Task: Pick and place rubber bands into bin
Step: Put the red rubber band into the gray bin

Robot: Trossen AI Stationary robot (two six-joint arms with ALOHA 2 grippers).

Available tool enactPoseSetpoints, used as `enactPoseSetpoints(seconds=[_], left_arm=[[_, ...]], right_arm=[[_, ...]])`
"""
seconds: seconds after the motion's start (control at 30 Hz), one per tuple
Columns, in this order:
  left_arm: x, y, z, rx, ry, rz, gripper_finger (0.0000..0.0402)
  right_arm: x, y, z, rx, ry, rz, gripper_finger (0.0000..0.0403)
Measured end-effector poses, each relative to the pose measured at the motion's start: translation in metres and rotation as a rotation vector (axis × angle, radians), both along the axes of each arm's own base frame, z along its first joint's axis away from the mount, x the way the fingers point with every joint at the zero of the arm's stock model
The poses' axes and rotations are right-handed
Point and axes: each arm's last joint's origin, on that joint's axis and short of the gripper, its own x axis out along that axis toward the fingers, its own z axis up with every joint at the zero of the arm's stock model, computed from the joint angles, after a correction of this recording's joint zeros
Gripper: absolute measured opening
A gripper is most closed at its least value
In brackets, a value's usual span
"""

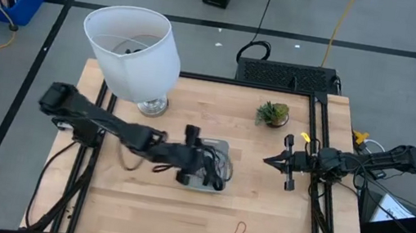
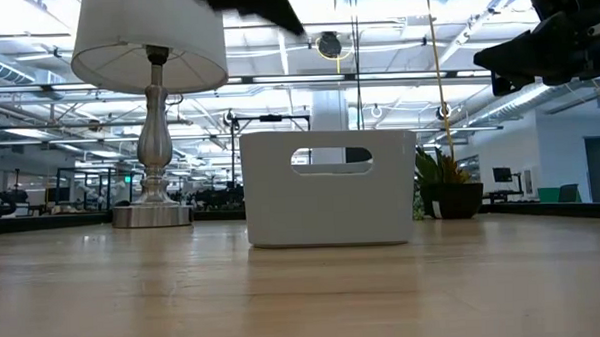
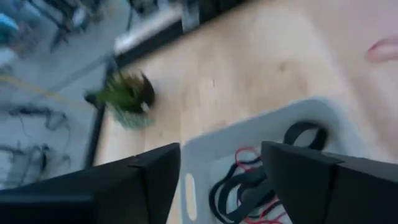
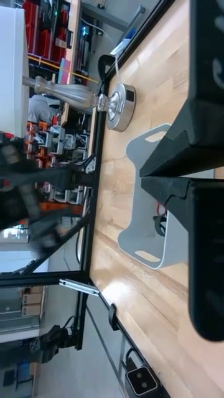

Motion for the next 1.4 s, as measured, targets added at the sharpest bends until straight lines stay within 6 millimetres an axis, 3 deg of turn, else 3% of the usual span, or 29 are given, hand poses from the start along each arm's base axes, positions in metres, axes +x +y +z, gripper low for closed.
enactPoseSetpoints(seconds=[0.1, 0.17, 0.3, 0.33, 0.5, 0.63, 0.77, 1.23, 1.4], left_arm=[[-0.031, -0.007, 0.028, 0.026, -0.044, -0.007, 0.0190], [-0.050, -0.007, 0.035, 0.030, -0.076, 0.027, 0.0143], [-0.084, 0.004, 0.016, -0.032, -0.110, 0.073, 0.0029], [-0.090, 0.006, 0.008, -0.061, -0.141, 0.077, 0.0016], [-0.118, 0.009, -0.042, -0.176, -0.365, 0.021, 0.0006], [-0.140, 0.012, -0.073, -0.247, -0.606, -0.067, 0.0005], [-0.159, 0.019, -0.097, -0.264, -0.682, -0.038, 0.0004], [-0.162, 0.021, -0.111, -0.239, -0.638, -0.015, 0.0002], [-0.161, 0.021, -0.113, -0.245, -0.633, -0.012, 0.0022]], right_arm=[[0.000, 0.000, 0.000, -0.002, 0.001, 0.000, 0.0004], [0.000, 0.000, 0.000, -0.002, 0.002, 0.000, 0.0004], [0.000, 0.000, 0.000, -0.003, 0.002, 0.000, 0.0004], [0.000, 0.000, 0.000, -0.003, 0.002, 0.000, 0.0004], [0.000, 0.000, -0.001, -0.008, 0.010, 0.000, 0.0004], [0.001, 0.000, -0.004, -0.018, 0.039, 0.001, 0.0004], [0.001, 0.000, -0.006, -0.042, 0.052, 0.002, 0.0004], [0.005, 0.002, -0.014, -0.162, 0.126, 0.066, 0.0004], [0.006, 0.006, -0.014, -0.110, 0.119, 0.116, 0.0011]])
